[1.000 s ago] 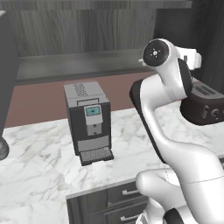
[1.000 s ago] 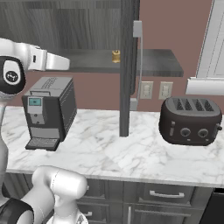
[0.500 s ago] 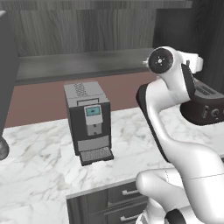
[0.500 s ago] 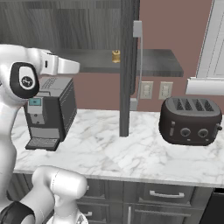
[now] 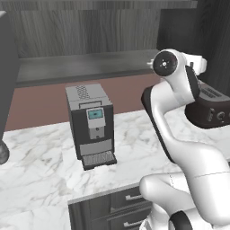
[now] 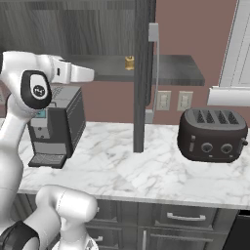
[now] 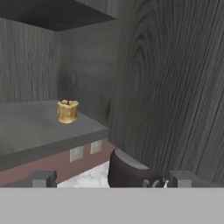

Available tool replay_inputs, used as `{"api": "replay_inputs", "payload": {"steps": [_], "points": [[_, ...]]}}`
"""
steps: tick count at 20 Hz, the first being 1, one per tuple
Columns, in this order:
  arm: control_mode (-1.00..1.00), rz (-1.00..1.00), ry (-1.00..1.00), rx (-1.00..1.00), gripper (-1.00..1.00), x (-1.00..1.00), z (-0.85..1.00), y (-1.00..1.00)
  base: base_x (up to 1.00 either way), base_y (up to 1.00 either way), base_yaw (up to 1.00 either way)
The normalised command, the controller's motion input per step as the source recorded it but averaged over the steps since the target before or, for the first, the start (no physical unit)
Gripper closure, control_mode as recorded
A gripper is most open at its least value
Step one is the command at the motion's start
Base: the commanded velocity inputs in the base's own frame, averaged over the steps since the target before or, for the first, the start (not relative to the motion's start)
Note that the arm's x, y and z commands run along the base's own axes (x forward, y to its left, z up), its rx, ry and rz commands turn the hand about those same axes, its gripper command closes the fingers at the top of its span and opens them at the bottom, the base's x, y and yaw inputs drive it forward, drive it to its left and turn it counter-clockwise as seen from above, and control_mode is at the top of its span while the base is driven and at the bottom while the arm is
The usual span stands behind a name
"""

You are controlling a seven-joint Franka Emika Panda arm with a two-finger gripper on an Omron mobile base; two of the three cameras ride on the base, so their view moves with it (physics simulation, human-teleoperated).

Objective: Get the candle and the beer from the cabinet and move them to the dining counter.

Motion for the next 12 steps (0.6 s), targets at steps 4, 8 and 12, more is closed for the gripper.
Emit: {"api": "replay_inputs", "payload": {"steps": [4, 8, 12], "points": [[-1.00, 0.00, 0.00, 0.00, -1.00, 0.12, -0.02, 0.00, 0.00, 0.00, 0.00], [-1.00, 0.00, 0.00, 0.00, -1.00, 0.14, -0.05, -0.06, 0.00, 0.00, 0.00], [-1.00, 0.00, 0.00, 0.00, -1.00, 0.27, 0.00, -0.01, 0.00, 0.00, 0.00]]}}
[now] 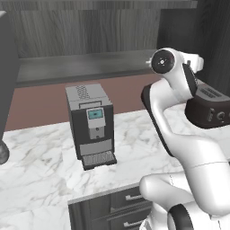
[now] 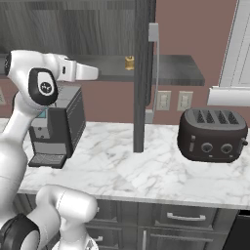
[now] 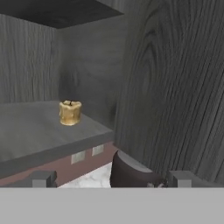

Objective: Get the candle and the beer from the cabinet and move them to the dining counter.

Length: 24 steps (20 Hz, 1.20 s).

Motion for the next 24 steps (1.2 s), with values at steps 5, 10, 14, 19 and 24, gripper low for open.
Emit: {"api": "replay_inputs", "payload": {"steps": [5, 10, 14, 19, 24], "points": [[-1.00, 0.00, 0.00, 0.00, -1.00, 0.30, 0.00, 0.03, 0.00, 0.00, 0.00], [-1.00, 0.00, 0.00, 0.00, -1.00, 0.33, 0.00, 0.19, 0.00, 0.00, 0.00], [-1.00, 0.00, 0.00, 0.00, -1.00, 0.00, 0.00, 0.01, 0.00, 0.00, 0.00], [-1.00, 0.00, 0.01, 0.04, -1.00, 0.05, 0.00, 0.00, 0.00, 0.00, 0.00], [-1.00, -0.04, 0.03, 0.11, -1.00, 0.24, 0.00, 0.00, 0.00, 0.00, 0.00]]}}
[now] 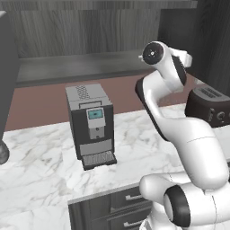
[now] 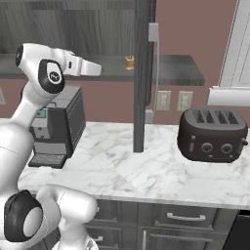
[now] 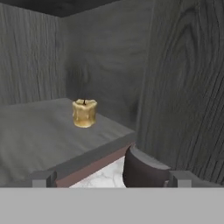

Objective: Get the candle and the beer from the cabinet and move them to the dining counter.

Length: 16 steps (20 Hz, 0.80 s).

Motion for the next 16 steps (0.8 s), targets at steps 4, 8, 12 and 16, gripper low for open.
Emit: {"api": "replay_inputs", "payload": {"steps": [4, 8, 12, 16], "points": [[-1.00, -0.04, 0.06, 0.09, -1.00, 0.25, 0.01, 0.00, 0.00, 0.00, 0.00], [-1.00, -0.04, 0.07, 0.07, -1.00, 0.25, 0.01, 0.03, 0.00, 0.00, 0.00], [-1.00, -0.03, 0.03, 0.00, -1.00, 0.11, 0.00, 0.03, 0.00, 0.00, 0.00], [-1.00, 0.00, 0.00, 0.00, -1.00, 0.00, -0.03, 0.00, 0.00, 0.00, 0.00]]}}
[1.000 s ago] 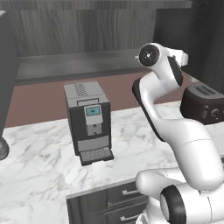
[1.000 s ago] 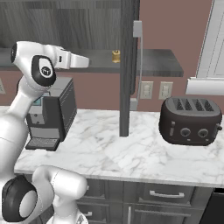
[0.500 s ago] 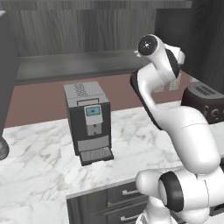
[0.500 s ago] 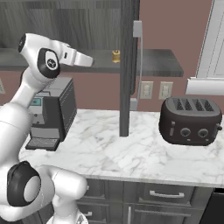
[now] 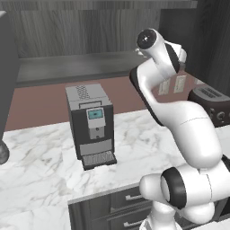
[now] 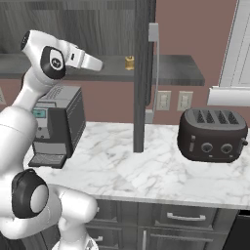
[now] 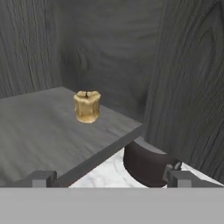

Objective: Get the candle and the beer from the cabinet and move them to the dining counter.

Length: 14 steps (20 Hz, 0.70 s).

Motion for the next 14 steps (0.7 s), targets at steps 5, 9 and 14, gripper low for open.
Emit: {"api": "replay_inputs", "payload": {"steps": [5, 9, 14], "points": [[-1.00, -0.01, 0.00, 0.00, -1.00, 0.09, 0.01, 0.02, 0.00, 0.00, 0.00], [-1.00, -0.03, 0.03, 0.00, -1.00, 0.24, 0.05, 0.14, 0.00, 0.00, 0.00], [-1.00, -0.04, 0.04, 0.00, -1.00, 0.31, 0.00, 0.18, 0.00, 0.00, 0.00]]}}
